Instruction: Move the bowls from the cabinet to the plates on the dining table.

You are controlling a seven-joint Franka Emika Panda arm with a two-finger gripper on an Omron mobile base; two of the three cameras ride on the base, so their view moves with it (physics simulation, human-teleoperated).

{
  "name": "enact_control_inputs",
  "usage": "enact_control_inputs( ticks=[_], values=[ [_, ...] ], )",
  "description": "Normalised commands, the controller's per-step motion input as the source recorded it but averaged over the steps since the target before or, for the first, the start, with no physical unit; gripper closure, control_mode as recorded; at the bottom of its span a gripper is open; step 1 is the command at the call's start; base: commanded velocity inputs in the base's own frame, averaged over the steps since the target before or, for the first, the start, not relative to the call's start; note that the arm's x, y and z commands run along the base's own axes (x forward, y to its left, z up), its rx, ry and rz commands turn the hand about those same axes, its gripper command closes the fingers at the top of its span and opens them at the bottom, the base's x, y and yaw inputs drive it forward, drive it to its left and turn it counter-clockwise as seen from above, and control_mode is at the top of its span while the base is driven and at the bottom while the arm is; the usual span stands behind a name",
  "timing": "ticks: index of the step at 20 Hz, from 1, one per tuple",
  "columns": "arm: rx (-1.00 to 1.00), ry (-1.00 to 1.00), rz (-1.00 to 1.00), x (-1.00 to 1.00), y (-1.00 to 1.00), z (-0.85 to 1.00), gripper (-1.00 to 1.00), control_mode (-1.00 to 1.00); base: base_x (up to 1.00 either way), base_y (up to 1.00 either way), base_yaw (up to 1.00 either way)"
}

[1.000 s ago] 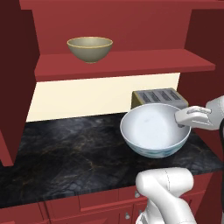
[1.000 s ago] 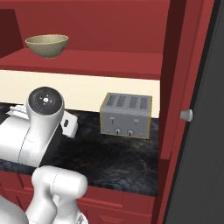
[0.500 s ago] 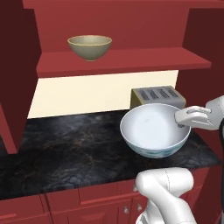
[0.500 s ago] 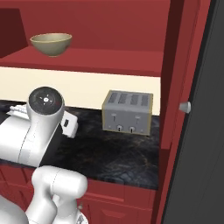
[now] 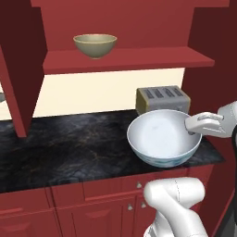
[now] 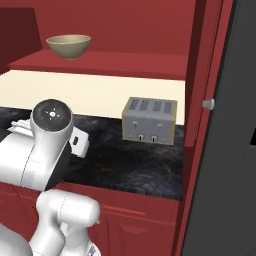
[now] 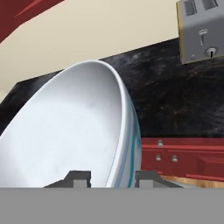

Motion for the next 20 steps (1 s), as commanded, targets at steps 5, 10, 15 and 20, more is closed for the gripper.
enact_control_inputs(
  ticks=[5,10,15,20],
  values=[
    [0.0,0.0,0.0,0.0,0.0,0.0,1.0,1.0,-0.47,0.0,0.04],
    [0.0,0.0,0.0,0.0,0.0,0.0,1.0,1.0,-0.24,0.0,0.04],
    [0.0,0.0,0.0,0.0,0.0,0.0,1.0,1.0,0.0,0.0,0.08],
    [0.0,0.0,0.0,0.0,0.0,0.0,1.0,1.0,0.0,0.0,0.23]
  ],
)
